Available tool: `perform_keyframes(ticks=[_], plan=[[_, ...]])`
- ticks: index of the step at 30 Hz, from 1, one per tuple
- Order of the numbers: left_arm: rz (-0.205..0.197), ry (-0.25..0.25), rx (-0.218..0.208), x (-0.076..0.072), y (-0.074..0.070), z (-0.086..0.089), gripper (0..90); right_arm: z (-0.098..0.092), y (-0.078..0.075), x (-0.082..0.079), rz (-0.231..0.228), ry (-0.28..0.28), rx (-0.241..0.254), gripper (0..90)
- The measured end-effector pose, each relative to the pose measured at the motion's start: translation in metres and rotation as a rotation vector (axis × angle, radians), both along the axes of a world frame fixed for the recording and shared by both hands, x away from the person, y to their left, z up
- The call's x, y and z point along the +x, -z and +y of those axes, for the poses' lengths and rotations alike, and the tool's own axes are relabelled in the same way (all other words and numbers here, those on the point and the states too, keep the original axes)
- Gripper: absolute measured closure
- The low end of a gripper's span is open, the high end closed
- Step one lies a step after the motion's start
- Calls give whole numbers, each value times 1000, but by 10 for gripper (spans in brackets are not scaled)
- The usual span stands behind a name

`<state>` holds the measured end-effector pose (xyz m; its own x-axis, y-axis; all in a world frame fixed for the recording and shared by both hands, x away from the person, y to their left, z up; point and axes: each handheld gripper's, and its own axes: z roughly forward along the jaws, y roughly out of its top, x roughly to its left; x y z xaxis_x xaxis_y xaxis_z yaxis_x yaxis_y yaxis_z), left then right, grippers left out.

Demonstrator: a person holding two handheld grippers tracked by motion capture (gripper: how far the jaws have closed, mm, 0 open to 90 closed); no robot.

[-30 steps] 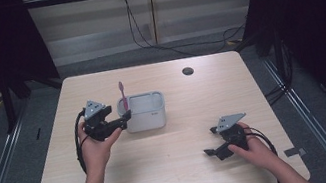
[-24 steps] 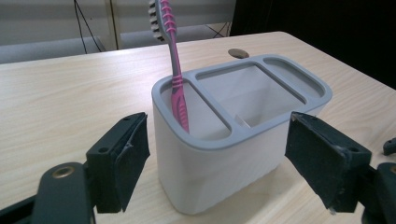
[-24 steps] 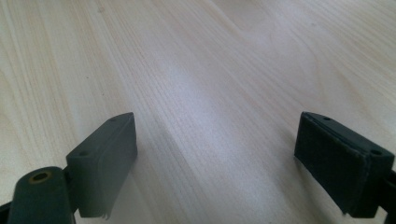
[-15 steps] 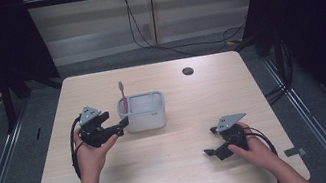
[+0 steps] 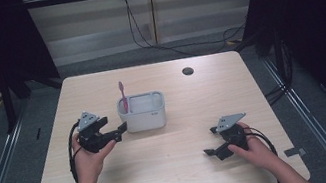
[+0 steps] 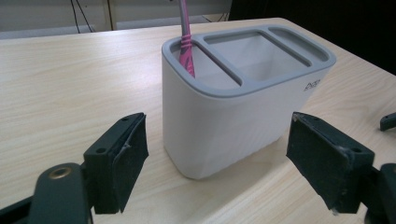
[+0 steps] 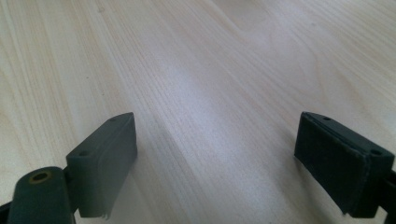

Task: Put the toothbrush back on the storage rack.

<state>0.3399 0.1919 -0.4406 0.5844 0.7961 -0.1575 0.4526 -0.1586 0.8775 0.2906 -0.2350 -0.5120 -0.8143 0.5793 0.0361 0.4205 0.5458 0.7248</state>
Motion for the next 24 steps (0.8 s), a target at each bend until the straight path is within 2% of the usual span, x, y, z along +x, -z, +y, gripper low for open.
perform_keyframes(ticks=[6,24], plan=[[10,-2,17,-2,5,4,202,0,0,0,0,0,0,124],[56,28,27,-3,27,8,189,0,0,0,0,0,0,124]])
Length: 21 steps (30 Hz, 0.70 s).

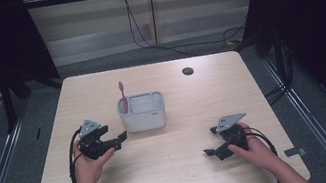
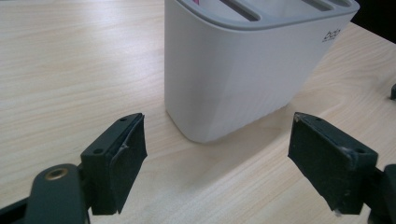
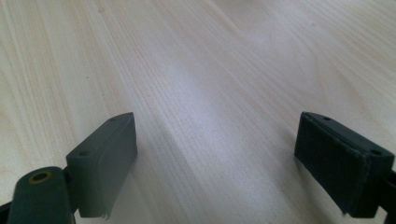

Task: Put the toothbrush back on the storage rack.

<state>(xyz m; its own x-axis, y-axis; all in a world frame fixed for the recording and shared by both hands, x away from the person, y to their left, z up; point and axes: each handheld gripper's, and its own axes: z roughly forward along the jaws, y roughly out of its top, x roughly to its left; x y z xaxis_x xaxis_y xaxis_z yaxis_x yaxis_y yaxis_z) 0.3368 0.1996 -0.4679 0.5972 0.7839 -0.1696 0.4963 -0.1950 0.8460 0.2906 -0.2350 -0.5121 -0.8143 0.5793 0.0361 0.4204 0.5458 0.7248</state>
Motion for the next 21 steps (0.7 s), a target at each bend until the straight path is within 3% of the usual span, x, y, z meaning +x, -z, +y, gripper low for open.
perform_keyframes(ticks=[21], plan=[[63,3,60,1,26,4,190,0,0,0,0,0,0,124]])
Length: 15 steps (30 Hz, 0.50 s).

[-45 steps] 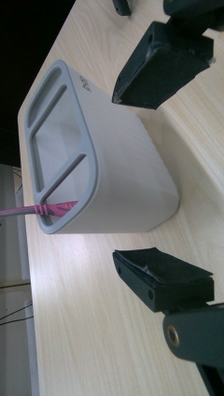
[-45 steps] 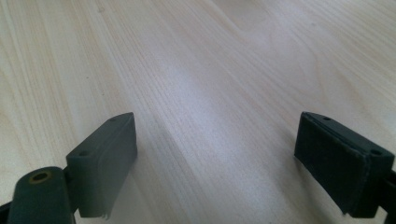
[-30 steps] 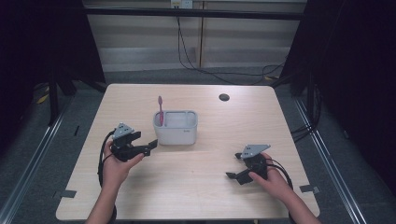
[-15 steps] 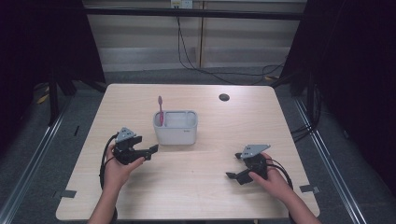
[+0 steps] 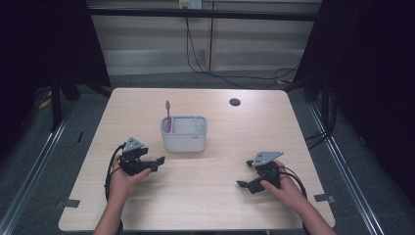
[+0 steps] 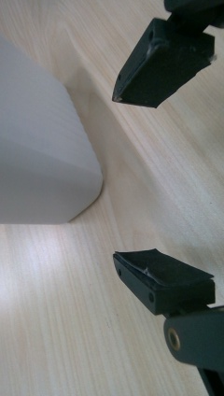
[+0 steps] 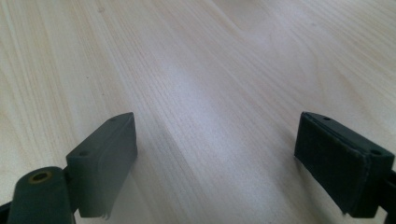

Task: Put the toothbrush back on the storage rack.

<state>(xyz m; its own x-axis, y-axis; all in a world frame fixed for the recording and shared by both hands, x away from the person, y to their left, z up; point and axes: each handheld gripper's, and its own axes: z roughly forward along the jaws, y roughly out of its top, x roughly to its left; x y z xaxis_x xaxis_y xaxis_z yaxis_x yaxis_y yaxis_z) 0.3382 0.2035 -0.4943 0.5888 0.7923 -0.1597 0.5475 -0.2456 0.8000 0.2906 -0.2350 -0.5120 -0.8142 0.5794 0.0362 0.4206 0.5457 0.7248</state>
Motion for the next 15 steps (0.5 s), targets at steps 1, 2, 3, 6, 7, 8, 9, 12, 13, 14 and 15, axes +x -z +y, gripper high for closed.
perform_keyframes(ticks=[1,2,3,6,7,8,9,12,13,14,15], plan=[[3,4,8,0,1,1,190,0,0,0,0,0,0,124],[8,3,7,0,2,1,190,0,0,0,0,0,0,124],[11,0,10,0,3,0,190,0,0,0,0,0,0,124],[13,9,27,0,4,0,190,0,0,0,0,0,0,124],[13,9,27,0,4,0,190,0,0,0,0,0,0,124],[17,11,31,0,5,0,190,0,0,0,0,0,0,124],[18,12,37,-1,5,0,190,0,0,0,0,0,0,124],[21,15,41,-1,7,-1,190,0,0,0,0,0,0,124],[23,22,50,-1,7,-1,190,0,0,0,0,0,0,124],[21,21,54,-1,8,-1,190,0,0,0,0,0,0,124],[24,22,60,-1,8,0,190,0,0,0,0,0,0,124]])
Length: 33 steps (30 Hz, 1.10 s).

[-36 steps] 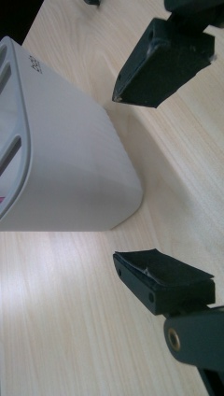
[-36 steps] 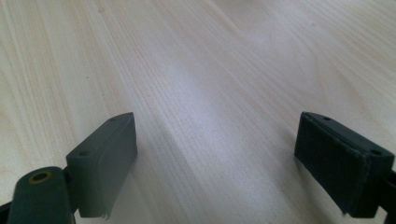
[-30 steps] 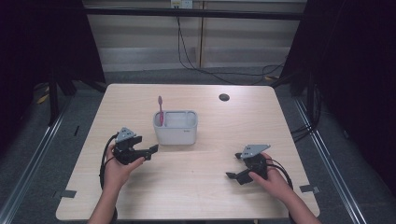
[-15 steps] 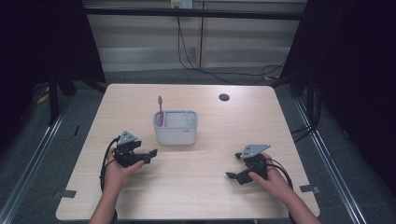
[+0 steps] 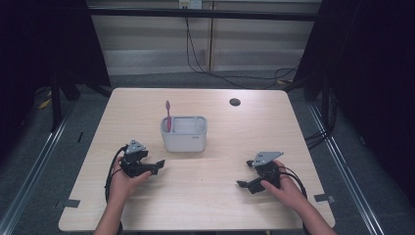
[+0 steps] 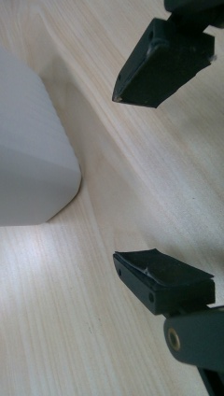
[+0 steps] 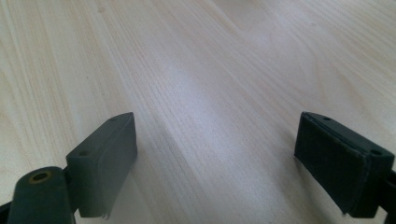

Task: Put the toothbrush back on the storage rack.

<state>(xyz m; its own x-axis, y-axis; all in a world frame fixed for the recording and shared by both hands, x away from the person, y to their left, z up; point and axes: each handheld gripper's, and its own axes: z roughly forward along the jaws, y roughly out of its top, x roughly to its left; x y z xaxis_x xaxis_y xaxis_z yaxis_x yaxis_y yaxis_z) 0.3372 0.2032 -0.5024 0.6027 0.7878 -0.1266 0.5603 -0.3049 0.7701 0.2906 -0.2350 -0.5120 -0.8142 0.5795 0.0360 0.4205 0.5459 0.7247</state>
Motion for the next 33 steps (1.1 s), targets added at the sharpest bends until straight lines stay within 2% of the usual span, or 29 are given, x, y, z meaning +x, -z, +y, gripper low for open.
perform_keyframes(ticks=[15,26,33], plan=[[19,20,26,0,6,0,190,0,0,0,1,1,0,124],[16,30,46,-1,7,-1,189,0,0,0,0,0,0,124],[0,48,95,-2,7,-3,175,0,0,0,1,0,0,124]])
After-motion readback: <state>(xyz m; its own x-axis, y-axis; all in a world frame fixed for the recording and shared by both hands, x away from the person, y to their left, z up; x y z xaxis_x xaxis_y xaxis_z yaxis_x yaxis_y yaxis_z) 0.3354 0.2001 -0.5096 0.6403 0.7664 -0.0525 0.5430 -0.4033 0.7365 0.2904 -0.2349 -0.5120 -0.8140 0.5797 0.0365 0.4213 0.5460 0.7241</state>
